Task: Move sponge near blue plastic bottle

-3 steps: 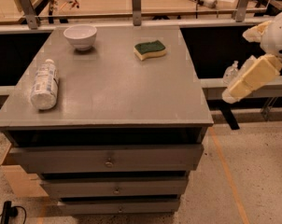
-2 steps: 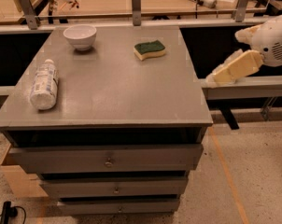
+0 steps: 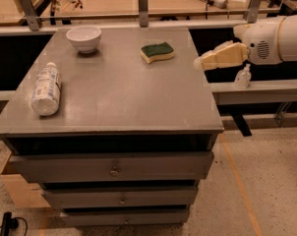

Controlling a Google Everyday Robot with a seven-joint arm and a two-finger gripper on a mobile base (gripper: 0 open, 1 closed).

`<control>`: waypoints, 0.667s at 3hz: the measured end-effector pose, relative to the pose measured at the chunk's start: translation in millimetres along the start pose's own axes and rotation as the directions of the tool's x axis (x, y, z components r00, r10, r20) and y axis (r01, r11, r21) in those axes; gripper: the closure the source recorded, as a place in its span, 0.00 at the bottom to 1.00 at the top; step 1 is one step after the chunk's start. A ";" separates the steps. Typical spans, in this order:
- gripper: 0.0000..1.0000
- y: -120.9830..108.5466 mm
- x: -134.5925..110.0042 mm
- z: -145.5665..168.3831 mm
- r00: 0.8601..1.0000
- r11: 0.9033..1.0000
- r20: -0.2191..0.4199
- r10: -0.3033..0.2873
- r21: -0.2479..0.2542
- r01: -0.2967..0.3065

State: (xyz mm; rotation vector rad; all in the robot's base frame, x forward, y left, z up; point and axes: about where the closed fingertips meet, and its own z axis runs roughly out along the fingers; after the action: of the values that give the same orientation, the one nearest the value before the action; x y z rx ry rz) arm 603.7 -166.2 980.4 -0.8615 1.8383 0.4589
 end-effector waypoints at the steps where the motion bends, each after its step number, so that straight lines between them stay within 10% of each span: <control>1: 0.00 6.3 -1.2 18.6 1.000 1.000 0.014 -0.012 0.005 0.012; 2: 0.00 -8.2 1.9 67.2 0.999 0.999 0.037 -0.028 0.044 0.026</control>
Offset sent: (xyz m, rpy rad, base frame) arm 0.1221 0.0645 -0.0602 0.0026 -0.1384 -0.0913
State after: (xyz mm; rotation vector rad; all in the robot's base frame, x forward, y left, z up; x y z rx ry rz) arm 651.9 -128.6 951.3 -0.8418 1.7933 0.4140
